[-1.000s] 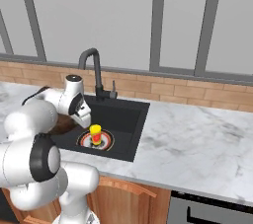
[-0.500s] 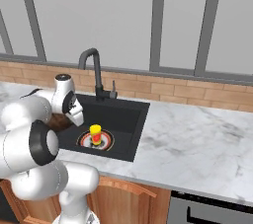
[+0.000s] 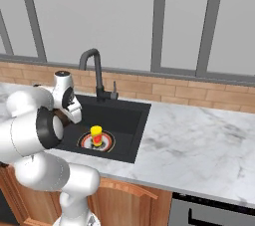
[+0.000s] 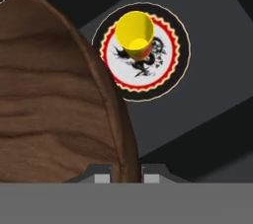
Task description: Pick the cup and bowl and place them in the sink. Then turn on the water.
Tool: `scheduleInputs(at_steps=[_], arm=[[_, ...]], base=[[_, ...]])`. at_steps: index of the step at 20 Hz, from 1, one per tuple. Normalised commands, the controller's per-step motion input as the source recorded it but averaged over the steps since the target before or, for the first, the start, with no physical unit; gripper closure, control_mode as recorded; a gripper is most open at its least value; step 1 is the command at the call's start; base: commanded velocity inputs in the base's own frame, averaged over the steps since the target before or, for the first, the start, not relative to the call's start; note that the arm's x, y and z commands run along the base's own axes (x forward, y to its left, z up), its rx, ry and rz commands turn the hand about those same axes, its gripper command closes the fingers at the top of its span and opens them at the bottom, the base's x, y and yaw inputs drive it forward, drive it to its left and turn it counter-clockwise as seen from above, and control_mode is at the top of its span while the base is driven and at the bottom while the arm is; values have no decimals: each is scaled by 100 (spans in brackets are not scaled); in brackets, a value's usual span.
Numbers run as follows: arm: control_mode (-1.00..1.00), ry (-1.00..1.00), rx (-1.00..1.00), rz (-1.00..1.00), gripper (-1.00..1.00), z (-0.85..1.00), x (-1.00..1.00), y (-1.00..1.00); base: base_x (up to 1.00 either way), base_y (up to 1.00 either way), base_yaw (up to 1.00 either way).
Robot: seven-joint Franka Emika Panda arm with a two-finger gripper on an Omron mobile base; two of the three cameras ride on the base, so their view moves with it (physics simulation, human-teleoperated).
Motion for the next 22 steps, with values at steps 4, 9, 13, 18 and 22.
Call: scheduleInputs(at_steps=[4, 9, 13, 18, 22], arm=[[-100, 5, 0, 0, 100, 0, 21, 21], [-100, 4, -1, 0, 100, -6, 22, 12], [-100, 3, -6, -1, 100, -9, 25, 10], [-100, 0, -14, -5, 100, -16, 15, 11], [-100, 0, -10, -6, 100, -15, 17, 19]], base=[[0, 0, 0], [0, 0, 0], [0, 0, 0], [0, 0, 0], [0, 0, 0]])
